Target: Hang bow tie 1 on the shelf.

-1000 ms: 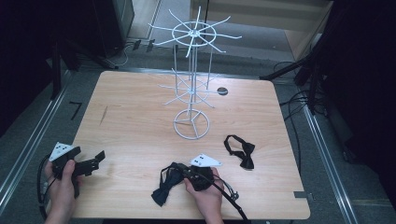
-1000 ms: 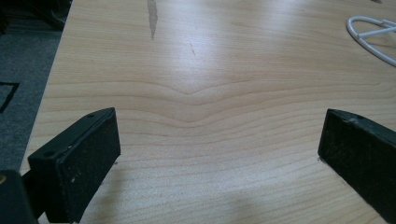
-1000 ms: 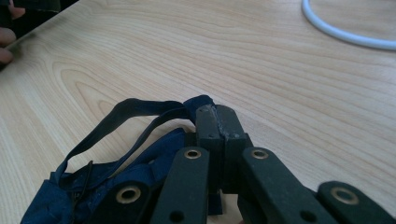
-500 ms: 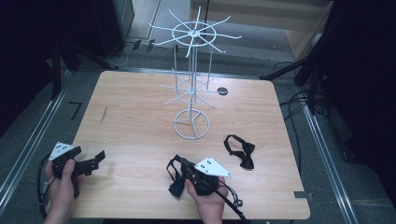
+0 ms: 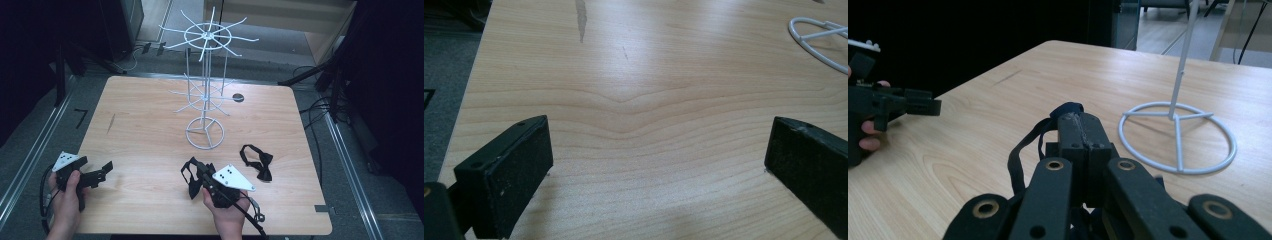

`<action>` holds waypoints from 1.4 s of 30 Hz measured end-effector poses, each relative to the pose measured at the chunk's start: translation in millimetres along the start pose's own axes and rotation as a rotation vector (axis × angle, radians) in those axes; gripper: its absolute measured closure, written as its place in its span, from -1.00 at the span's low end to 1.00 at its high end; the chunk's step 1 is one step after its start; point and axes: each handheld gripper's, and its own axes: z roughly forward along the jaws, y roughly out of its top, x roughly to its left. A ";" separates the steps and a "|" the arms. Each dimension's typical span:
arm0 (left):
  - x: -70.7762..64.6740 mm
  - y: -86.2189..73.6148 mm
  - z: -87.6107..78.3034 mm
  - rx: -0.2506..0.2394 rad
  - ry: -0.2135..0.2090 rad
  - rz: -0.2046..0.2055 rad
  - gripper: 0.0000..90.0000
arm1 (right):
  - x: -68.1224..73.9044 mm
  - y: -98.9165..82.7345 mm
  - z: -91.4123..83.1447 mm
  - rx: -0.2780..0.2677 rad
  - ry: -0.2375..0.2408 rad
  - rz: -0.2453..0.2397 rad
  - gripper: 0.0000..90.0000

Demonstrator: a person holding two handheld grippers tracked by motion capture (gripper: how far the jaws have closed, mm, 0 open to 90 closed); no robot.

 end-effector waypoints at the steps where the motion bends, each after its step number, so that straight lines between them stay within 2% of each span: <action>1: 0.0 0.0 0.0 -0.001 -0.001 0.000 -1.00 | -0.3 1.6 -0.8 -0.004 -0.003 0.000 1.00; 12: 0.1 -0.2 -0.5 -0.005 -0.003 0.001 -1.00 | 0.4 18.0 -4.7 -0.039 -0.016 -0.023 1.00; 15: 0.1 -0.3 -0.7 -0.006 -0.006 0.005 -1.00 | -1.4 23.5 -6.2 -0.041 0.011 -0.020 1.00; 27: -0.1 -0.4 -0.9 -0.010 -0.006 0.005 -1.00 | -3.4 41.5 -9.4 -0.076 0.001 -0.046 1.00; 42: 0.0 -0.5 -1.3 -0.010 -0.008 0.006 -1.00 | -9.5 55.1 -11.7 -0.109 -0.022 -0.026 1.00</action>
